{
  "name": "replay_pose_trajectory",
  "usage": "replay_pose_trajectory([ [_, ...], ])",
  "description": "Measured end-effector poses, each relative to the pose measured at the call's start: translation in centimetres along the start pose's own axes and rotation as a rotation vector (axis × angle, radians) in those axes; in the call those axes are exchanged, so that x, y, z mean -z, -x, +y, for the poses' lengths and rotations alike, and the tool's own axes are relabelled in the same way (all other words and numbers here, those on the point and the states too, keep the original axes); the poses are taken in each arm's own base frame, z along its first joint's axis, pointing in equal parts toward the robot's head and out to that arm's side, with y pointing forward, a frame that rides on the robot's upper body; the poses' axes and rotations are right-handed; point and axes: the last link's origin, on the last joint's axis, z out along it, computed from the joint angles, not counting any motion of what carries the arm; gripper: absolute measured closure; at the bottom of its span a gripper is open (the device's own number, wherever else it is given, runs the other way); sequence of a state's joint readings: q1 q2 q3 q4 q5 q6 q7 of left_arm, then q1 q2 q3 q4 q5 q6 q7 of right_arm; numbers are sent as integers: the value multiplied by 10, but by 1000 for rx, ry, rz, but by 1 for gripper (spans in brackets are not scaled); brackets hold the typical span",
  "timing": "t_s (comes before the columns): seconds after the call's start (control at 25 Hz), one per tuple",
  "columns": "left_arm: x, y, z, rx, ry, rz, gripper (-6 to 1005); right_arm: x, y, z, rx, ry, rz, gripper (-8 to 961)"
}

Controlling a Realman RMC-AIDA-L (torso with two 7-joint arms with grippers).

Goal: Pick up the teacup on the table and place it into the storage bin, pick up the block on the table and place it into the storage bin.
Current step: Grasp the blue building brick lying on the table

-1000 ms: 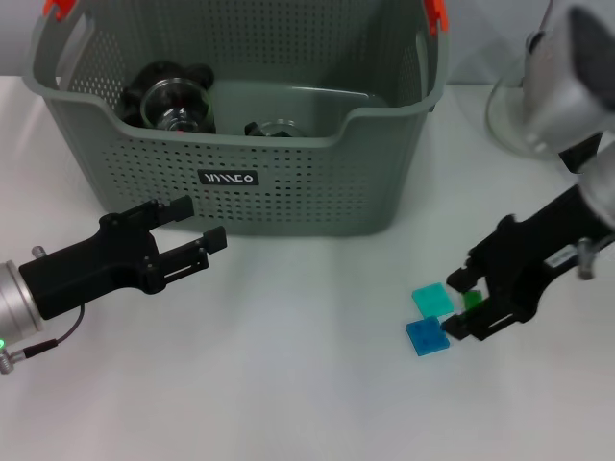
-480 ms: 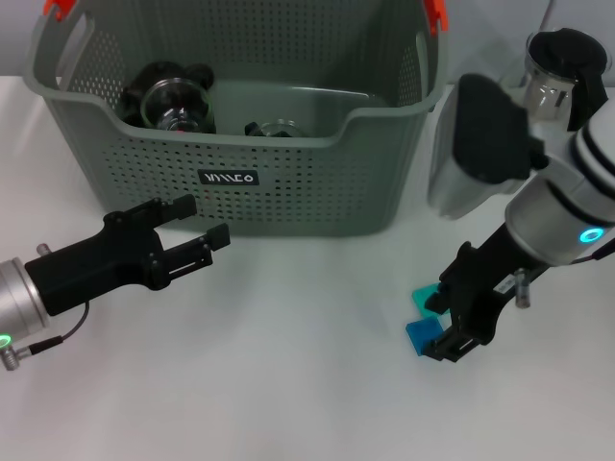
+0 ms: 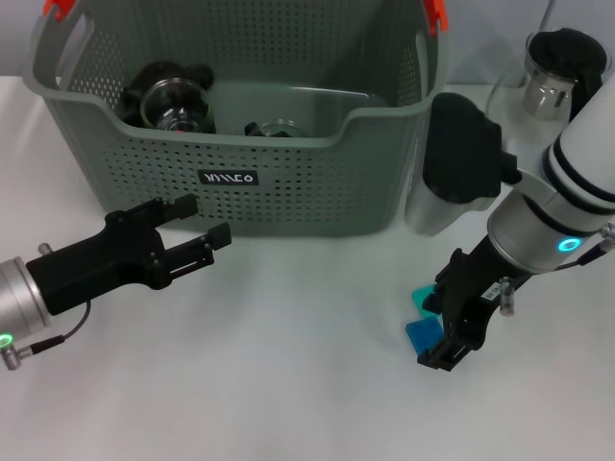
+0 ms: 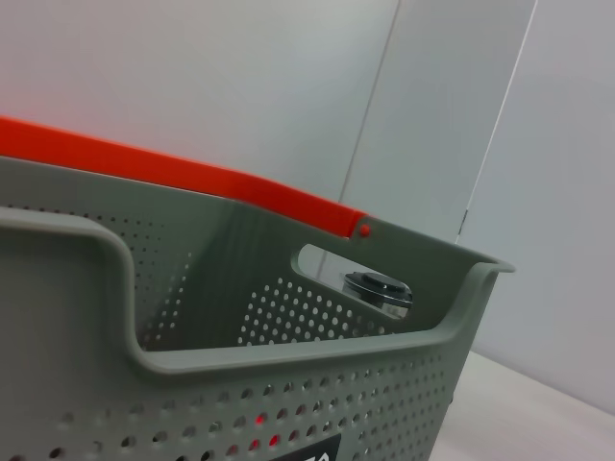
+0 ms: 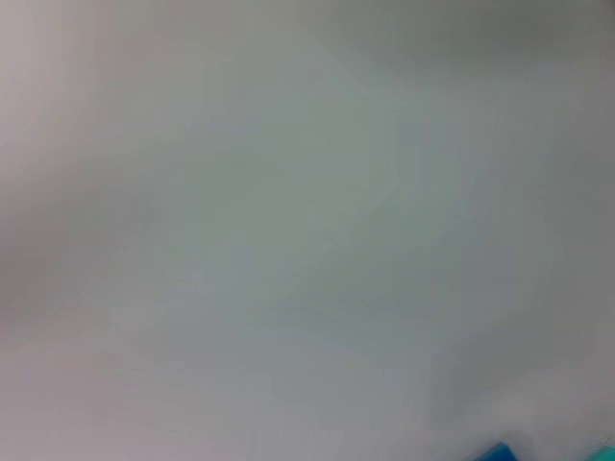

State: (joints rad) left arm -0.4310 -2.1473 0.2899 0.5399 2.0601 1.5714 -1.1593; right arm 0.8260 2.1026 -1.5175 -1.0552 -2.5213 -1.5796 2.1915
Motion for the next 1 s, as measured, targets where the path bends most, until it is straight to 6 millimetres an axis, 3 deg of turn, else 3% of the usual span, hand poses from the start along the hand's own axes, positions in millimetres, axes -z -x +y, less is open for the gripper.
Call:
replay_pose_trajectory([
  [0.12, 0, 0, 0, 0, -1, -1, 281, -6, 1, 0, 23, -23, 13, 193],
  [1.0, 2, 4, -2, 8, -26, -11, 281, -31, 4, -2, 64, -65, 21, 248],
])
